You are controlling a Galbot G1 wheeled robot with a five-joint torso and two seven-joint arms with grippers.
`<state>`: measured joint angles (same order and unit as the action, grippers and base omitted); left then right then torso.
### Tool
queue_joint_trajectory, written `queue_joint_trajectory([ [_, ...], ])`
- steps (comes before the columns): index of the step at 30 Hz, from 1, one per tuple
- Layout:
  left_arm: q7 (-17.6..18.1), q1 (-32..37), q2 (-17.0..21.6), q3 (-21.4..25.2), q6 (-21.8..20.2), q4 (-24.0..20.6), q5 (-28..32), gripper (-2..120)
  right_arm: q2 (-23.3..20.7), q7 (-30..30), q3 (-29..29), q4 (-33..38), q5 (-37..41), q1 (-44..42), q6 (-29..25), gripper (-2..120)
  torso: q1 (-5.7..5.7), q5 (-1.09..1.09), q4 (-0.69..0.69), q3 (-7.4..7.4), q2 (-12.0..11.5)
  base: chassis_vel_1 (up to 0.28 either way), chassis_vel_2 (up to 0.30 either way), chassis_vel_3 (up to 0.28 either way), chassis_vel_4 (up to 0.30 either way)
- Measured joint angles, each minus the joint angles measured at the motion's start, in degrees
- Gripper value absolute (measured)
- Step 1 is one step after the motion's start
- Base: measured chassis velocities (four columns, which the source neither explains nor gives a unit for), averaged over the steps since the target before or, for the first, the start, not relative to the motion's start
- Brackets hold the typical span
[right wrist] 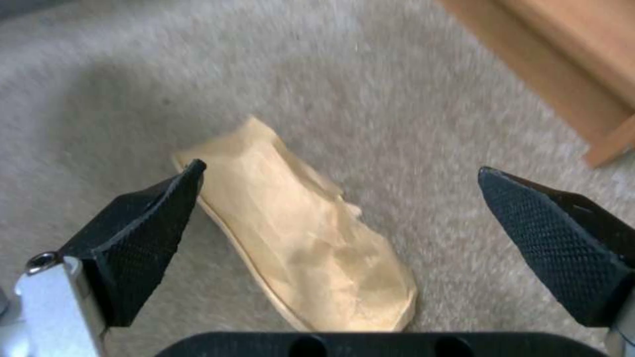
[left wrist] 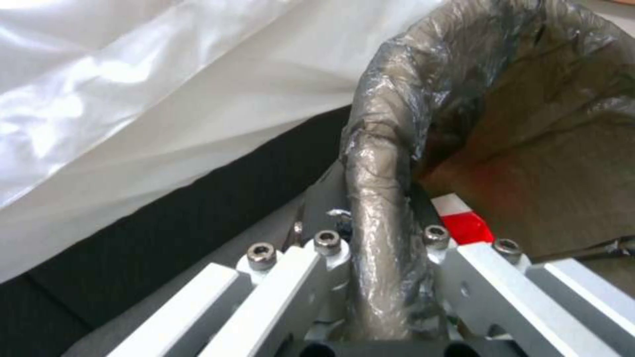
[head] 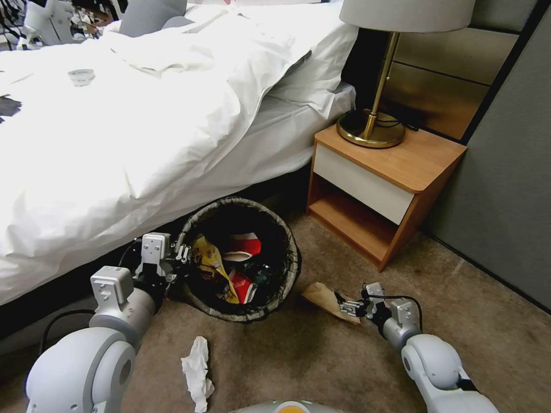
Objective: Pick up the trash bin, then pick up the garbage from the floor and place it into the trash bin.
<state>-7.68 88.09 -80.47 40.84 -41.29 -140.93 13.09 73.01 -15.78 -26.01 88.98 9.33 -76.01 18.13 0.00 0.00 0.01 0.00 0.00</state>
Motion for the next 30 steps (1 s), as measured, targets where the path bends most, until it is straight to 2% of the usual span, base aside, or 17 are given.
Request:
queue_joint_trajectory([
  [8, -0.1, -1.1, 0.0, -0.6, -0.4, 0.4, 0.1, 3, 1.5, 0.1, 1.2, -8.2, -2.0, 4.5, -0.1, 100, 0.00, 0.00, 0.00, 0.00, 0.0, 0.000, 0.000, 0.000, 0.000],
  [30, 0.0, -2.0, -0.3, -1.7, -0.7, 1.0, -0.3, 3, 3.7, -0.7, 2.8, -16.0, -5.3, 8.3, -3.5, 100, 0.00, 0.00, -0.01, -0.01, 0.0, 0.000, 0.000, 0.000, 0.000],
])
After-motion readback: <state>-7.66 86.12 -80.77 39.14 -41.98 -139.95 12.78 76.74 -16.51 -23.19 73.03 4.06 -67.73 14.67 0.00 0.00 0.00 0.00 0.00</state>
